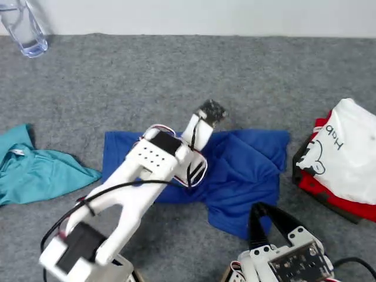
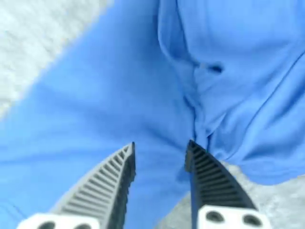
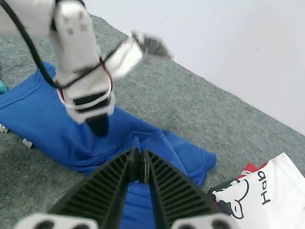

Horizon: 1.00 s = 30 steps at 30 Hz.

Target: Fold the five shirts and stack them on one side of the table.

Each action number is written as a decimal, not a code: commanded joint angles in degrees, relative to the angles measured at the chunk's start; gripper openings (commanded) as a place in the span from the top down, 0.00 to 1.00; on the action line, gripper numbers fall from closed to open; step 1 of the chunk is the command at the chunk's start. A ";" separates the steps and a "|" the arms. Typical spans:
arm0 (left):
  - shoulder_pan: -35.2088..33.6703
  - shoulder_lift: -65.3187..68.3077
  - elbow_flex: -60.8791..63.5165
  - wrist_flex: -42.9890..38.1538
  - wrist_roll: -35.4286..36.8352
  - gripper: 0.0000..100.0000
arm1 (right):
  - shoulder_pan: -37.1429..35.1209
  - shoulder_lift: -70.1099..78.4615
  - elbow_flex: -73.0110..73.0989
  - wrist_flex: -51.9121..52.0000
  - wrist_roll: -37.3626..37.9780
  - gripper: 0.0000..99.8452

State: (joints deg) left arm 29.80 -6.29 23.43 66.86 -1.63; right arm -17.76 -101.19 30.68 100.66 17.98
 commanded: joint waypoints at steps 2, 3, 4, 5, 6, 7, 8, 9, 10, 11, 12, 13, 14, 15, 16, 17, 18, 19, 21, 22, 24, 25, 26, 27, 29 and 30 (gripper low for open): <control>5.10 -6.95 -2.59 -0.53 2.73 0.83 | -0.22 0.31 0.09 2.24 -0.53 0.99; 6.33 -6.95 -2.68 -1.23 3.34 0.83 | -0.22 0.31 0.09 2.24 -0.53 0.99; 7.21 -6.86 -2.51 -2.46 4.13 0.83 | -0.22 0.31 0.09 2.24 -0.53 0.99; 7.82 -6.59 -2.07 -4.22 5.10 0.83 | -0.22 0.31 0.09 2.24 -0.53 0.99; 8.18 -5.89 -1.89 -6.07 5.98 0.83 | -0.22 0.31 0.09 2.24 -0.53 0.99; 8.26 -4.92 -1.89 -7.65 6.77 0.83 | -0.22 0.31 0.09 2.24 -0.53 0.99; 8.44 -3.52 -1.98 -8.88 7.12 0.83 | -0.22 0.31 0.09 2.24 -0.53 0.99; 8.53 -1.93 -2.07 -10.02 7.30 0.83 | -0.22 0.31 0.09 2.24 -0.53 0.99; 8.53 -0.26 -2.24 -11.08 7.38 0.83 | -0.22 0.31 0.09 2.24 -0.53 0.99; 8.53 1.58 -2.68 -12.04 7.38 0.83 | -0.22 0.31 0.09 2.24 -0.53 0.99; 8.26 3.69 -3.21 -12.75 7.30 0.83 | -0.22 0.31 0.09 2.24 -0.44 0.99; 8.00 5.71 -4.00 -13.27 7.30 0.83 | -0.22 0.31 0.09 2.24 -0.44 0.99; 7.21 8.09 -5.05 -13.36 7.21 0.83 | -0.22 0.31 0.09 2.24 -0.44 0.99; 6.42 10.55 -6.29 -13.27 7.21 0.83 | -0.22 0.31 0.09 2.24 -0.44 0.99; 5.80 13.10 -7.52 -13.19 7.12 0.83 | -0.22 0.31 0.09 2.24 -0.44 0.99; 5.10 15.65 -8.66 -12.92 6.77 0.83 | -0.22 0.31 0.09 2.24 -0.35 0.99; 4.31 17.76 -9.80 -12.22 5.89 0.83 | -0.22 0.31 0.09 2.24 -0.35 0.99; 3.52 19.87 -11.03 -11.25 4.92 0.83 | -0.22 0.31 0.09 2.24 -0.35 0.99; 1.93 23.38 -13.49 -8.88 3.96 0.83 | -0.22 0.31 0.09 2.24 -0.26 0.99; 1.14 24.62 -14.55 -7.65 3.60 0.83 | -0.22 0.31 0.09 2.24 -0.26 0.99; 0.26 25.85 -16.04 -5.63 3.52 0.83 | -0.22 0.31 0.09 2.24 -0.35 0.99; 0.26 25.76 -16.48 -4.84 3.52 0.83 | -0.22 0.31 0.09 2.24 -0.44 0.99; 0.44 25.41 -16.75 -4.13 3.52 0.83 | -0.22 0.31 0.09 2.24 -0.53 0.99; 0.79 24.62 -16.75 -3.52 3.69 0.83 | -0.22 0.31 0.09 2.24 -0.53 0.99; 2.20 22.07 -16.40 -2.73 3.78 0.83 | -0.22 0.84 0.09 2.15 -0.53 0.99; 2.64 20.40 -16.40 -1.93 3.87 0.83 | -0.22 0.84 0.09 2.15 -0.53 0.99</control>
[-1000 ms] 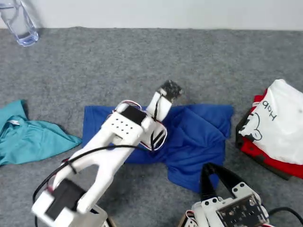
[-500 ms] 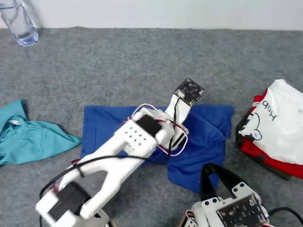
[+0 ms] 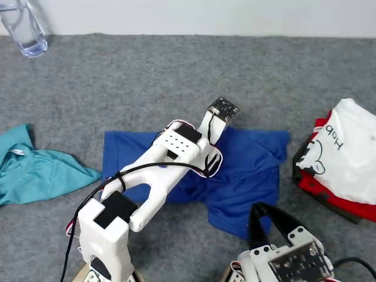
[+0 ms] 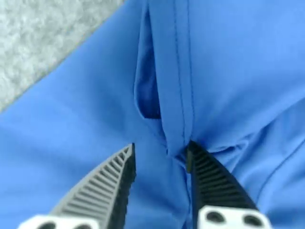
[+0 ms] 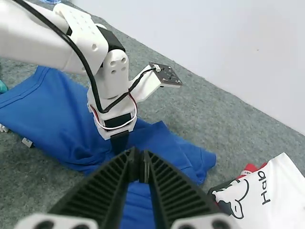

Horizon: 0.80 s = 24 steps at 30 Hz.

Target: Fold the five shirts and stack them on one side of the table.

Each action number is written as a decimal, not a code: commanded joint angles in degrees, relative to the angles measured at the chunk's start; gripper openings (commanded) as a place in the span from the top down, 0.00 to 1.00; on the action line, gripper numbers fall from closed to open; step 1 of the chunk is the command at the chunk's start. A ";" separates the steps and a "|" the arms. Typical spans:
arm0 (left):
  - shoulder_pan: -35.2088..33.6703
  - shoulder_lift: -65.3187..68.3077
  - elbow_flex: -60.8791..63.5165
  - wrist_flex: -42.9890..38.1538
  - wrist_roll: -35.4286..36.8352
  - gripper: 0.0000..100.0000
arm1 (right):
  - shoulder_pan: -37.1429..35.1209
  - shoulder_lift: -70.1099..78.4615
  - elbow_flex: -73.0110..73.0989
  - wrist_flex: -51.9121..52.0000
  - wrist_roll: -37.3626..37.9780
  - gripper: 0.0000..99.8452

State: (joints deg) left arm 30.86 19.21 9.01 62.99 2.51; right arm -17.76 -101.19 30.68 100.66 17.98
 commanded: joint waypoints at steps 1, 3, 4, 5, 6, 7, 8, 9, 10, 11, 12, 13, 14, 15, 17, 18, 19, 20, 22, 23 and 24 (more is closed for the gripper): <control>1.85 -6.77 -1.89 2.55 -0.18 0.83 | -0.22 0.84 0.09 2.15 -0.53 0.99; 1.85 -10.20 -1.89 3.16 1.32 0.83 | -0.22 0.84 0.09 2.15 -0.53 0.99; 1.76 -11.52 -1.89 3.25 1.67 0.83 | -0.13 0.84 0.09 2.15 -0.53 0.99; 1.76 -12.75 -1.89 3.34 1.85 0.83 | -0.13 0.84 0.09 2.15 -0.53 0.99; 1.85 -13.71 -1.89 3.34 1.85 0.83 | -0.13 0.84 0.09 2.15 -0.53 0.99; 2.02 -14.59 -1.80 3.34 1.85 0.83 | -0.13 0.84 0.09 2.15 -0.53 0.99; 2.11 -15.21 -1.63 3.34 2.02 0.83 | -0.13 0.84 0.09 2.15 -0.53 0.99; 2.20 -15.47 -1.54 3.08 2.11 0.83 | -0.13 0.84 0.09 2.15 -0.53 0.99; 2.20 -15.56 -1.54 2.81 2.11 0.83 | -0.13 0.84 0.09 2.15 -0.53 0.99; 2.20 -15.47 -1.36 2.29 2.11 0.83 | -0.13 0.84 0.09 2.15 -0.53 0.99; 2.20 -14.86 -1.27 1.41 2.11 0.83 | -0.13 0.84 0.09 2.15 -0.53 0.99; 2.20 -13.80 -1.27 0.62 2.11 0.83 | -0.13 0.84 0.09 2.15 -0.53 0.99; 2.11 -12.40 -1.45 -0.09 2.02 0.83 | -0.13 0.84 0.09 2.15 -0.53 0.99; 2.02 -10.64 -1.63 -0.88 1.93 0.83 | -0.13 0.84 0.09 2.15 -0.53 0.99; 1.67 -6.51 -2.33 -2.81 1.85 0.83 | -0.13 0.84 0.09 2.15 -0.53 0.99; 1.58 -4.31 -2.95 -3.43 1.76 0.83 | -0.13 0.84 0.09 2.24 -0.53 0.99; 1.14 -2.11 -3.82 -3.69 1.76 0.83 | -0.13 0.75 0.09 2.24 -0.53 0.99; 0.88 0.00 -5.14 -3.69 1.76 0.83 | -0.13 0.66 0.09 2.24 -0.53 0.99; 0.44 3.52 -8.40 -3.25 1.76 0.83 | -0.13 0.66 0.09 2.24 -0.53 0.99; 0.44 4.84 -10.33 -2.29 1.76 0.83 | -0.13 0.66 0.09 2.24 -0.53 0.99; 0.44 5.71 -12.26 -0.88 1.76 0.83 | -0.13 0.66 0.09 2.24 -0.53 0.99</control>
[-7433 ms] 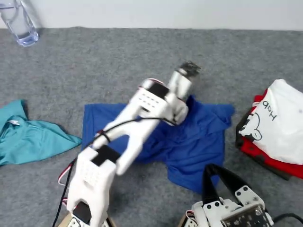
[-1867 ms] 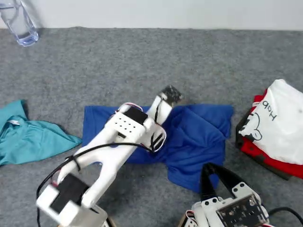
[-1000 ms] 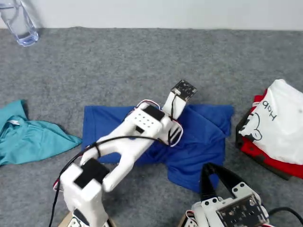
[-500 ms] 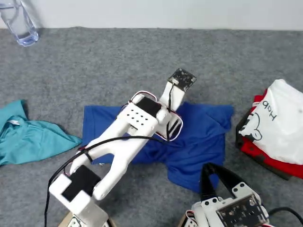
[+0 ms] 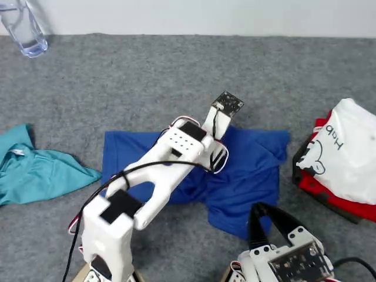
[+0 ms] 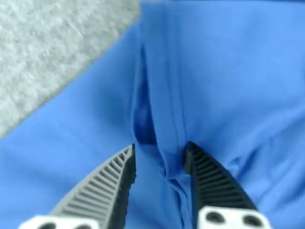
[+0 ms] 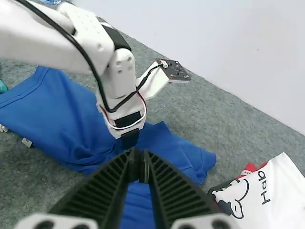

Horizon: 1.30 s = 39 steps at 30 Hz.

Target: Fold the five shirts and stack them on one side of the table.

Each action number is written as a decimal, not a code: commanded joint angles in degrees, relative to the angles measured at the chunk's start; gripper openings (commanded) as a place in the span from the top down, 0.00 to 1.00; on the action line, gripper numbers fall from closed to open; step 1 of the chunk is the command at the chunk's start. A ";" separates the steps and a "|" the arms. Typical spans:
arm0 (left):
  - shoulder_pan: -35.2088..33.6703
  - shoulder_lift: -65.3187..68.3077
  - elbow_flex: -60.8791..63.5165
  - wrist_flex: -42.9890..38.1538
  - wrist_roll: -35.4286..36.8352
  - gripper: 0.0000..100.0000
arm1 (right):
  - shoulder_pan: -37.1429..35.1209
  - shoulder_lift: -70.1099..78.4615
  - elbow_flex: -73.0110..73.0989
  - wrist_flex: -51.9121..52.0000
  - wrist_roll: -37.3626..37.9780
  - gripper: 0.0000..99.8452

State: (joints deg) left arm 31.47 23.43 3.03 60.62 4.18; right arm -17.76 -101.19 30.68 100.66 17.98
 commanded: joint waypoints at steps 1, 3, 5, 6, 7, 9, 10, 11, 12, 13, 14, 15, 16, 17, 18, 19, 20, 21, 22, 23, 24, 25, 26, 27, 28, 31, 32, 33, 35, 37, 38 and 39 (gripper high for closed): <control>-0.09 2.02 -8.22 3.08 0.26 0.83 | -0.13 0.66 0.09 2.24 -0.53 0.99; 0.18 2.29 -11.65 5.63 0.53 0.83 | -0.13 0.66 0.09 2.24 -0.53 0.99; 0.26 1.85 -14.55 8.62 0.53 0.83 | -0.13 0.66 0.09 2.24 -0.53 0.99; 0.26 1.32 -15.43 10.11 0.53 0.83 | -0.13 0.57 0.09 2.24 -0.53 0.99; 0.35 0.53 -16.04 11.52 0.53 0.83 | -0.13 0.48 0.09 2.24 -0.53 0.99; 1.23 -1.41 -16.04 13.80 0.53 0.83 | -0.13 0.48 0.09 2.24 -0.53 0.99; 1.85 -2.37 -15.69 15.12 0.53 0.83 | -0.13 0.40 0.09 2.24 -0.53 0.99; 2.81 -3.43 -14.99 16.09 0.53 0.83 | -0.13 0.40 0.09 2.24 -0.53 0.99; 4.04 -4.57 -14.02 16.97 0.53 0.83 | -0.13 0.40 0.00 2.24 -0.53 0.99; 5.45 -5.98 -12.62 17.58 0.53 0.83 | -0.13 0.40 0.00 2.24 -0.53 0.99; 6.95 -7.56 -10.68 17.67 0.44 0.83 | -0.13 0.40 0.00 2.24 -0.53 0.99; 8.53 -9.32 -8.40 17.58 0.44 0.83 | -0.13 0.40 0.00 2.24 -0.53 0.99; 9.85 -11.08 -6.20 17.32 0.44 0.83 | -0.13 0.31 -0.18 2.24 -0.53 0.99; 11.08 -12.92 -3.82 16.79 0.44 0.83 | -0.13 0.31 -0.35 2.24 -0.53 0.99; 12.04 -14.68 -1.36 15.74 0.44 0.83 | -0.13 0.31 -0.35 2.24 -0.53 0.99; 12.84 -16.18 0.84 14.77 0.44 0.83 | -0.13 0.31 -0.35 2.24 -0.53 0.99; 13.45 -17.32 3.03 13.89 0.35 0.83 | -0.13 0.31 -0.35 2.24 -0.53 0.99; 14.07 -18.46 5.05 13.10 0.09 0.83 | -0.13 0.31 -0.35 2.24 -0.53 0.99; 14.51 -19.25 7.08 12.40 0.09 0.83 | -0.13 0.31 -0.35 2.24 -0.53 0.99; 14.86 -19.69 8.57 11.96 0.00 0.81 | -0.13 0.31 -0.35 2.24 -0.53 0.99; 15.12 -20.04 9.98 11.69 -0.09 0.79 | -0.13 0.31 -0.44 2.24 -0.53 0.99; 15.74 -20.22 11.12 11.69 -0.26 0.76 | -0.13 0.31 -0.44 2.24 -0.53 0.99; 16.26 -20.31 12.09 11.69 -1.05 0.74 | -0.13 0.31 -0.44 2.24 -0.53 0.99; 17.14 -20.31 13.05 11.69 -1.93 0.74 | -0.13 0.31 -0.44 2.24 -0.53 0.99; 18.46 -20.31 14.02 11.69 -2.99 0.74 | -0.13 0.31 -0.44 2.24 -0.53 0.99; 23.21 -20.04 16.48 10.81 -5.36 0.74 | -0.13 0.31 -0.44 2.24 -0.53 0.99; 24.70 -20.04 17.45 9.67 -5.27 0.74 | -0.13 0.31 -0.44 2.15 -0.53 0.99; 26.02 -20.04 18.42 8.35 -5.45 0.74 | -0.13 0.40 -0.44 2.15 -0.53 0.99; 28.22 -19.78 20.09 5.36 -5.63 0.73 | -0.13 0.40 -0.44 2.15 -0.53 0.99; 29.54 -18.46 20.53 2.81 -5.63 0.73 | -0.13 0.40 -0.44 2.15 -0.53 0.99; 29.71 -17.41 20.35 1.76 -5.63 0.73 | -0.13 0.40 -0.44 2.15 -0.53 0.99; 29.71 -16.00 20.09 0.53 -5.63 0.73 | -0.13 0.31 -0.44 2.15 -0.53 0.99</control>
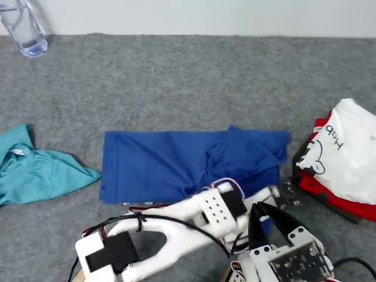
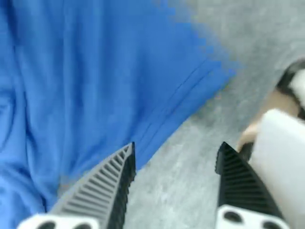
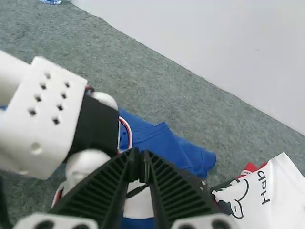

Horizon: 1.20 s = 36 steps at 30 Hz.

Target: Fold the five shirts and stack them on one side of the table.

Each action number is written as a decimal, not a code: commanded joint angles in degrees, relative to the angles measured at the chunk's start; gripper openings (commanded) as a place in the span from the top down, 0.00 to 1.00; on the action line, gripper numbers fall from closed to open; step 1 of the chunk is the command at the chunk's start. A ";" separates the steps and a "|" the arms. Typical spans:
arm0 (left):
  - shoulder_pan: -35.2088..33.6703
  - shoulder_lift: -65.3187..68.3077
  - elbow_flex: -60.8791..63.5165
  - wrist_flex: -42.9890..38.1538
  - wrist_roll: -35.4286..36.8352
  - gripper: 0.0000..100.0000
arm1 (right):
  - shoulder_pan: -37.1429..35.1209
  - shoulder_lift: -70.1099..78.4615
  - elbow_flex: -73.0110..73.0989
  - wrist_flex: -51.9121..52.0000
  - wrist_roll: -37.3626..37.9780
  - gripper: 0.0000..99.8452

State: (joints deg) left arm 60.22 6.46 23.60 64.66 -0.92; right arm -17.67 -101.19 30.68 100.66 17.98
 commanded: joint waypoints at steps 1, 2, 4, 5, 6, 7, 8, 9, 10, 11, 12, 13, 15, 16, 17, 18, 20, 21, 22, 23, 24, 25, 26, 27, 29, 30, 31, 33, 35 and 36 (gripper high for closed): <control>0.62 2.46 -1.36 -4.13 -0.44 0.73 | -0.22 0.31 -0.44 2.15 -0.53 0.99; 0.26 3.69 -2.77 -3.69 -0.44 0.73 | -0.22 0.31 -0.44 2.24 -0.53 0.99; 0.09 6.77 -6.90 -1.32 -0.44 0.73 | -0.22 0.31 -0.44 2.24 -0.53 0.99; 0.09 8.18 -8.84 -0.26 -0.44 0.73 | -0.22 0.31 -0.44 2.24 -0.53 0.99; 0.09 9.67 -10.51 0.79 -0.44 0.73 | -0.22 0.31 -0.44 2.24 -0.53 0.99; 0.18 11.25 -12.09 1.67 -0.44 0.74 | -0.22 0.31 -0.44 2.24 -0.53 0.99; 0.18 12.57 -13.67 2.55 -0.44 0.74 | -0.22 0.31 -0.44 2.24 -0.53 0.99; 0.18 14.07 -15.34 3.69 -0.18 0.74 | -0.22 0.31 -0.44 2.24 -0.53 0.99; 0.18 15.38 -17.10 4.92 0.00 0.74 | -0.22 0.31 -0.44 2.24 -0.53 0.99; 0.18 16.53 -18.33 5.63 0.00 0.75 | -0.22 0.31 -0.44 2.24 -0.53 0.99; 0.18 17.23 -19.21 5.89 0.00 0.77 | -0.22 0.31 -0.44 2.24 -0.53 0.99; 0.18 18.02 -19.82 5.98 -0.18 0.81 | -0.22 0.31 -0.44 2.24 -0.53 0.99; 0.35 18.29 -20.18 5.98 -0.44 0.87 | -0.22 0.31 -0.44 2.24 -0.53 0.99; 0.44 18.29 -20.35 5.98 -0.44 0.89 | -0.22 0.31 -0.44 2.24 -0.44 0.99; 0.44 18.20 -20.35 6.07 -0.44 0.91 | -0.22 0.31 -0.44 2.24 -0.35 0.99; 0.44 18.20 -20.53 6.15 -0.44 0.93 | -0.22 0.31 -0.44 2.24 -0.35 0.99; 0.44 17.85 -20.62 6.33 -0.44 0.96 | -0.22 0.31 -0.44 2.24 -0.35 0.99; 0.44 17.14 -20.53 6.33 -0.44 0.98 | -0.22 0.31 -0.44 2.24 -0.35 0.99; 0.44 16.35 -20.35 6.42 -0.44 0.99 | -0.22 0.31 -0.44 2.24 -0.26 0.99; 0.35 15.21 -20.35 6.51 -0.44 0.99 | -0.22 0.31 -0.44 2.24 -0.26 0.99; 0.18 14.07 -20.26 6.51 -0.44 0.99 | -0.22 0.31 -0.44 2.24 -0.26 0.99; 0.18 12.75 -20.26 6.51 -0.44 0.99 | -0.22 0.31 -0.44 2.24 -0.26 0.99; 0.09 11.43 -20.26 6.51 -0.53 0.99 | -0.22 0.31 -0.44 2.24 -0.26 0.99; 0.09 10.11 -20.26 6.42 -0.53 0.99 | -0.22 0.31 -0.44 2.24 -0.26 0.99; -0.53 7.74 -20.26 6.24 -0.53 0.99 | -0.22 0.31 -0.44 2.24 -0.26 0.99; -1.23 6.95 -20.35 5.98 -0.53 0.99 | -0.22 0.31 -0.44 2.24 -0.26 0.99; -2.11 6.24 -20.53 5.63 -0.53 0.99 | -0.22 0.31 -0.44 2.24 -0.26 0.99; -5.27 5.54 -20.53 4.22 -1.41 0.99 | -0.22 0.31 -0.44 2.24 -0.26 0.99; -8.70 5.45 -20.53 2.55 -2.99 0.99 | -0.22 0.31 -0.44 2.24 -0.18 0.99; -10.46 5.45 -20.53 1.49 -3.52 0.99 | -0.22 0.31 -0.44 2.24 -0.18 0.99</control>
State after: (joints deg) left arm 54.51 17.10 5.58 68.88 -2.95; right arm -17.85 -101.36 30.59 100.66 17.89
